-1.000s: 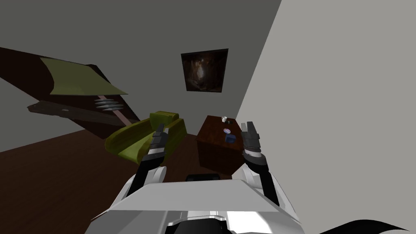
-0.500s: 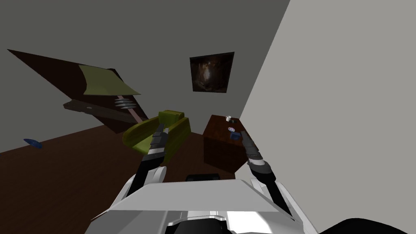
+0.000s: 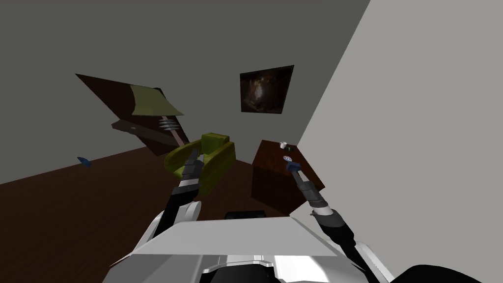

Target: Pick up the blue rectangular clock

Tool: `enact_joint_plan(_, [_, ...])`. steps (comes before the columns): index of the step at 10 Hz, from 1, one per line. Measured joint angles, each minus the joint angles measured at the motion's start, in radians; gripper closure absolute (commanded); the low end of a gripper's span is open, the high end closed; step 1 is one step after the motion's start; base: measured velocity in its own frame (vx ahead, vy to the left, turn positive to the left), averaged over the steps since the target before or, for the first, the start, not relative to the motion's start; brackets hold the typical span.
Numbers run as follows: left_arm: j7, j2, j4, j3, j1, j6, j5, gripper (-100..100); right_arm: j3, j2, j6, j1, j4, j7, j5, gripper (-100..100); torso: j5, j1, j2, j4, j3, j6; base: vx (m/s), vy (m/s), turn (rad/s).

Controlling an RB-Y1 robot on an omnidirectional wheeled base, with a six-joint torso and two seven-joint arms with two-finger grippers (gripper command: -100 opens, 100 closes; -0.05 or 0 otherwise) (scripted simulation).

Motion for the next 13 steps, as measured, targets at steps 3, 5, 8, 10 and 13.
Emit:
enact_joint_plan(3, [0.000, 0.000, 0.000, 0.000, 0.000, 0.000, 0.000, 0, -0.078, -0.070, -0.015, 0.081, 0.069, 0.040, 0.050, -100, 0.000, -0.002, -0.001, 0.000, -0.001, 0.000, 0.041, 0.063, 0.105])
enact_joint_plan(5, [0.000, 0.000, 0.000, 0.000, 0.000, 0.000, 0.000, 0, -0.083, -0.072, -0.027, 0.096, 0.101, 0.063, 0.070, -100, -0.001, -0.005, 0.000, 0.000, 0.000, 0.000, 0.025, 0.027, 0.084])
enact_joint_plan(8, [0.000, 0.000, 0.000, 0.000, 0.000, 0.000, 0.000, 0, -0.149, -0.129, -0.060, 0.157, 0.195, 0.111, 0.125, -100, 0.000, -0.002, -0.002, 0.000, -0.001, 0.001, 0.073, 0.068, 0.196])
enact_joint_plan(10, [0.000, 0.000, 0.000, 0.000, 0.000, 0.000, 0.000, 0, -0.192, -0.156, -0.092, 0.216, 0.264, 0.166, 0.182, -100, 0.000, -0.001, -0.004, -0.001, -0.002, 0.000, 0.091, 0.066, 0.176])
enact_joint_plan(13, [0.000, 0.000, 0.000, 0.000, 0.000, 0.000, 0.000, 0, -0.258, -0.208, -0.113, 0.279, 0.343, 0.200, 0.225, -100, -0.001, -0.003, -0.002, 0.000, -0.001, 0.000, 0.071, 0.044, 0.152])
